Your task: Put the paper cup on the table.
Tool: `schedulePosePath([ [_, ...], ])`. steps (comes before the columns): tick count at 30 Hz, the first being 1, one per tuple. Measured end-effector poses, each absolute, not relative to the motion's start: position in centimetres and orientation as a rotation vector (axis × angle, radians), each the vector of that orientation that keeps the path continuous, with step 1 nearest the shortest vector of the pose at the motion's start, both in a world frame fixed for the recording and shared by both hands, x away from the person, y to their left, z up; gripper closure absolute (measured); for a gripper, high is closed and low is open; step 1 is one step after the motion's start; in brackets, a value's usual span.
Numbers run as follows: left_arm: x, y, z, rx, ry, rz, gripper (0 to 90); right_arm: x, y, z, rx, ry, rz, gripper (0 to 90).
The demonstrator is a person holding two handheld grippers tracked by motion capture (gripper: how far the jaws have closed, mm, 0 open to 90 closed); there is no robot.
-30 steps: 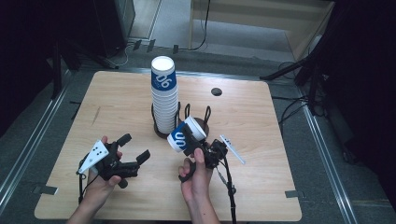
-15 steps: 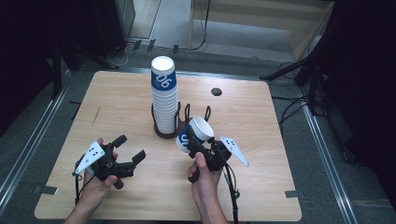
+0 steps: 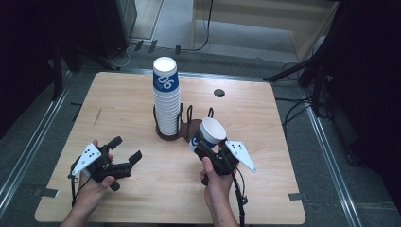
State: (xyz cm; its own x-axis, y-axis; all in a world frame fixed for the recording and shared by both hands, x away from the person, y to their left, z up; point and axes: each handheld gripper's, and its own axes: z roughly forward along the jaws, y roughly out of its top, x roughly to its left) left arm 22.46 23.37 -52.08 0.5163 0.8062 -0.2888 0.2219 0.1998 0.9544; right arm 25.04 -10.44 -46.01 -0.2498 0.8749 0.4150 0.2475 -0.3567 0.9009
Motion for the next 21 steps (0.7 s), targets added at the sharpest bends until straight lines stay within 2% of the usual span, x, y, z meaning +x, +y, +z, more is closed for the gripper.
schedulePosePath([
  [21, 22.6, 27.1, -53.2, 1.323, 1.115, 0.644, 0.0, 26.8, -16.0, -45.9, 1.344, 1.259, 1.424, 19.9],
])
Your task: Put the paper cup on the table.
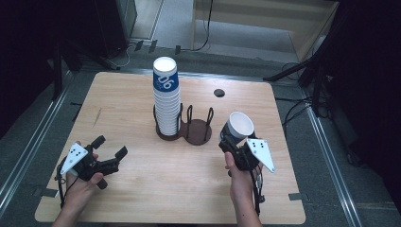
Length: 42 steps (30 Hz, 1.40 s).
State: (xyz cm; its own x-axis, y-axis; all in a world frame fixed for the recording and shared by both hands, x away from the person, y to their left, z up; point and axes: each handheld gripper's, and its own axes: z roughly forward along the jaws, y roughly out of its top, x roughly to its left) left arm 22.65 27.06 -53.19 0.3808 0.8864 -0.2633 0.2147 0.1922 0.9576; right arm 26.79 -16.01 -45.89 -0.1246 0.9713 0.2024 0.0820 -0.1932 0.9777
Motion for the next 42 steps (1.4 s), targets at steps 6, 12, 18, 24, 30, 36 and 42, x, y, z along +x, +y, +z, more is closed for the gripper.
schedulePosePath([
  [6, 22.7, 28.1, -53.5, 1.321, 1.157, 0.655, 0.0, 28.3, -16.9, -46.3, 1.315, 1.265, 1.342, 19.9],
  [12, 22.6, 28.6, -53.6, 1.331, 1.156, 0.657, 0.0, 30.0, -17.3, -46.6, 1.312, 1.267, 1.311, 19.9],
  [18, 22.6, 29.1, -53.9, 1.323, 1.169, 0.657, 0.0, 32.5, -17.4, -47.5, 1.290, 1.291, 1.267, 19.9],
  [24, 22.6, 29.5, -54.1, 1.309, 1.189, 0.649, 0.0, 34.9, -17.4, -48.8, 1.277, 1.289, 1.238, 19.8],
  [30, 22.7, 29.9, -54.3, 1.318, 1.203, 0.648, 0.0, 37.2, -17.6, -50.5, 1.252, 1.313, 1.185, 19.8],
  [36, 22.6, 30.1, -54.3, 1.332, 1.204, 0.655, 0.0, 39.6, -18.1, -52.0, 1.250, 1.361, 1.118, 19.7],
  [42, 22.8, 30.8, -54.6, 1.320, 1.234, 0.635, 0.0, 41.3, -18.1, -52.8, 1.244, 1.380, 1.082, 19.1],
])
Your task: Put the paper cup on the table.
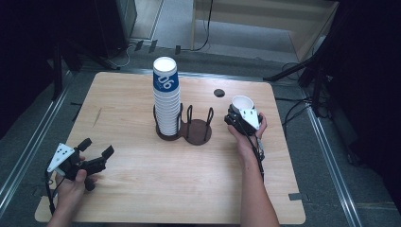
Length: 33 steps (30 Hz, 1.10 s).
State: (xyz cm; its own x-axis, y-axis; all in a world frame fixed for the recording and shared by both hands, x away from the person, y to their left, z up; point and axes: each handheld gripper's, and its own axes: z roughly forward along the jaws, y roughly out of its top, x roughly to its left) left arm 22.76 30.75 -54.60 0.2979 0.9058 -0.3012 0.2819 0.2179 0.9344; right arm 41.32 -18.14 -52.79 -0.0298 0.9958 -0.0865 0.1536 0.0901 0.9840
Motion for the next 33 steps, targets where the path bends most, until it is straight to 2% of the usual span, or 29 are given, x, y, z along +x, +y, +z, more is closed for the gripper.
schedulePosePath([
  [15, 22.3, 31.6, -54.5, 1.316, 1.225, 0.605, 0.0, 42.5, -17.9, -53.9, 1.302, 1.416, 1.030, 18.2],
  [18, 22.3, 31.5, -54.4, 1.316, 1.262, 0.624, 8.7, 42.6, -18.0, -54.1, 1.318, 1.432, 1.027, 18.0],
  [23, 22.2, 31.6, -54.4, 1.316, 1.258, 0.610, 8.6, 42.6, -18.2, -54.1, 1.339, 1.441, 1.028, 17.4],
  [27, 22.3, 31.5, -54.5, 1.319, 1.266, 0.615, 8.6, 42.6, -18.5, -54.2, 1.367, 1.465, 1.033, 11.0],
  [30, 22.3, 31.6, -54.5, 1.320, 1.271, 0.612, 8.5, 42.6, -18.8, -54.0, 1.403, 1.480, 1.058, 2.6],
  [33, 22.3, 31.6, -54.5, 1.317, 1.275, 0.608, 8.5, 42.3, -18.8, -53.7, 1.405, 1.486, 1.082, 0.0],
])
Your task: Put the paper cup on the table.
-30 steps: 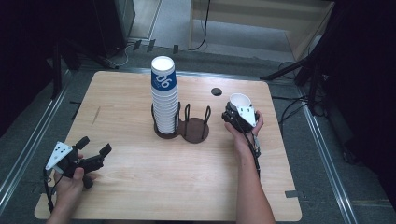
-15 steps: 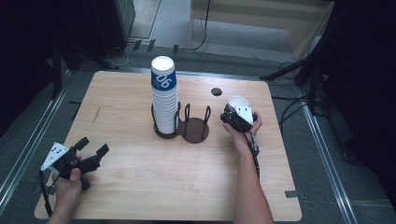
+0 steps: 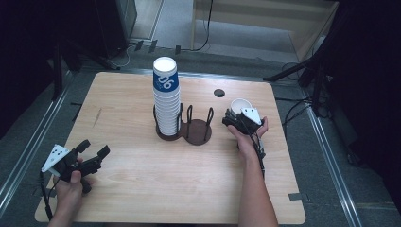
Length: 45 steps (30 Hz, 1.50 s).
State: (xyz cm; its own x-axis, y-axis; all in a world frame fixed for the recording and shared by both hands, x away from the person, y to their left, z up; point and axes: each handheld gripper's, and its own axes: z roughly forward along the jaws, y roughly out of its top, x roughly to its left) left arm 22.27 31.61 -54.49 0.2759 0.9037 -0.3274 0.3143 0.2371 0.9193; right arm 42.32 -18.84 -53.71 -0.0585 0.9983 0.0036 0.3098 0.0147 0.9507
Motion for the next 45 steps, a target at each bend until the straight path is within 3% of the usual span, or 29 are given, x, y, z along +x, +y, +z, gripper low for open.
schedulePosePath([
  [16, 22.1, 31.8, -54.3, 1.351, 1.316, 0.575, 8.4, 38.3, -20.6, -51.1, 1.338, 1.508, 1.222, 0.0],
  [18, 22.2, 31.8, -54.3, 1.365, 1.336, 0.573, 0.0, 37.7, -20.9, -50.7, 1.344, 1.502, 1.266, 0.0],
  [25, 22.1, 31.8, -54.2, 1.380, 1.367, 0.553, 0.0, 35.4, -21.7, -49.9, 1.319, 1.505, 1.298, 0.0],
  [45, 22.0, 31.9, -54.2, 1.404, 1.361, 0.532, 0.0, 30.2, -24.5, -50.7, 1.286, 1.479, 1.290, 0.0],
])
